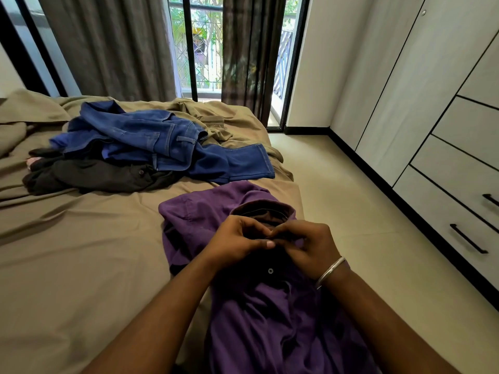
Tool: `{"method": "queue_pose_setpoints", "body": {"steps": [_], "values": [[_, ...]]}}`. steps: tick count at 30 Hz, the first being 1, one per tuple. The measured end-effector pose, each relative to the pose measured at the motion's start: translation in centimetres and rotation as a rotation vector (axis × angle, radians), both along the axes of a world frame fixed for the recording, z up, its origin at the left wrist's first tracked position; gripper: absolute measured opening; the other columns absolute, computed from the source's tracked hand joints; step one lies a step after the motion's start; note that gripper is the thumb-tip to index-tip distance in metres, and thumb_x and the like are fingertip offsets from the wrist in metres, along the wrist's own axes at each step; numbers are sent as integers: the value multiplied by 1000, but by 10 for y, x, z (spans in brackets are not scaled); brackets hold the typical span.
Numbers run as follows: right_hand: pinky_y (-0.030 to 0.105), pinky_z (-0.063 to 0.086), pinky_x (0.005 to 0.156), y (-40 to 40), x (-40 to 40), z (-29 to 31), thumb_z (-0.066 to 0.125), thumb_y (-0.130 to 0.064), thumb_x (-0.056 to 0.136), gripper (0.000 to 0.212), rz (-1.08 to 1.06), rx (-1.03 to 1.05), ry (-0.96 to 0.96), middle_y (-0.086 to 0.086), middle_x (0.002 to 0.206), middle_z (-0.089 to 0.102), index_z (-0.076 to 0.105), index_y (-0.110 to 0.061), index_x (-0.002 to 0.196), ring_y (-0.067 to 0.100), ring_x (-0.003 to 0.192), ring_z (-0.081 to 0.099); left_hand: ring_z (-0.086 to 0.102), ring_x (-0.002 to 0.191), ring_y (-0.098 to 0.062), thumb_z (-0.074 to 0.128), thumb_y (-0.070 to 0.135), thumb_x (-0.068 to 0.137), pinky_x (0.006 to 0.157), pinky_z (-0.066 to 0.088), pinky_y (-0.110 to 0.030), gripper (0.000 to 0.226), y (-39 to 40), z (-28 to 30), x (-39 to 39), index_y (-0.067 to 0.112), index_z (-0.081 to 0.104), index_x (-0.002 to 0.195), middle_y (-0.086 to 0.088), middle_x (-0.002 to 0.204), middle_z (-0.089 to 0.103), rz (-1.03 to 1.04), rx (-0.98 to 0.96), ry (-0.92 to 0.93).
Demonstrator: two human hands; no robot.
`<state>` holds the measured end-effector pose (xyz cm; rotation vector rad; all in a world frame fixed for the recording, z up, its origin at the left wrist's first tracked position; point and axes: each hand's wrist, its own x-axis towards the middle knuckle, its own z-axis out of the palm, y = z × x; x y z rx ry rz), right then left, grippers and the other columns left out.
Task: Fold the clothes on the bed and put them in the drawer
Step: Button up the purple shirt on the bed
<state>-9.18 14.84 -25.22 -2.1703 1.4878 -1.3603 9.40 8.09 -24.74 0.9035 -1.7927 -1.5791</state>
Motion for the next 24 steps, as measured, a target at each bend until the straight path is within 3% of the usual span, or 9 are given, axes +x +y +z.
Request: {"method": "queue_pose_setpoints", "body": {"steps": [6,14,16,20,24], "values": [[17,53,84,1,-6,2,79,-3,78,24,23,120,-84,-16,92,73,77,-18,96,0,89,69,72,96,-17,78,2,80,87,57,-30,23,0,-2,-3,16,67,94,-4,96,75,17,2,27],[34,57,81,2,-4,-26,81,-23,76,18,-87,105,-222,-7,97,68,78,-20,94,13,94,67,71,88,-19,73,-4,82,82,55,-30,20,-2,-6,-5,15,66,87,-3,84,73,7,88,15],[37,58,81,5,-4,-33,83,-19,77,18,-86,155,-301,-6,97,70,79,-21,95,14,93,68,71,89,-20,71,-5,83,84,56,-29,18,-1,-7,-6,12,67,87,-4,84,74,5,84,1],[33,57,85,7,-3,-35,83,-9,75,21,-54,212,-391,-5,92,75,78,-21,92,13,90,71,73,89,-17,76,0,81,84,57,-27,18,0,-9,-8,14,68,88,-2,85,75,43,17,-56],[30,56,82,12,0,-51,82,-12,77,18,-61,210,-454,-5,89,76,79,-22,91,16,88,71,74,87,-19,74,-2,82,85,57,-29,15,0,-14,-9,11,72,91,-8,87,76,28,79,-91]]}}
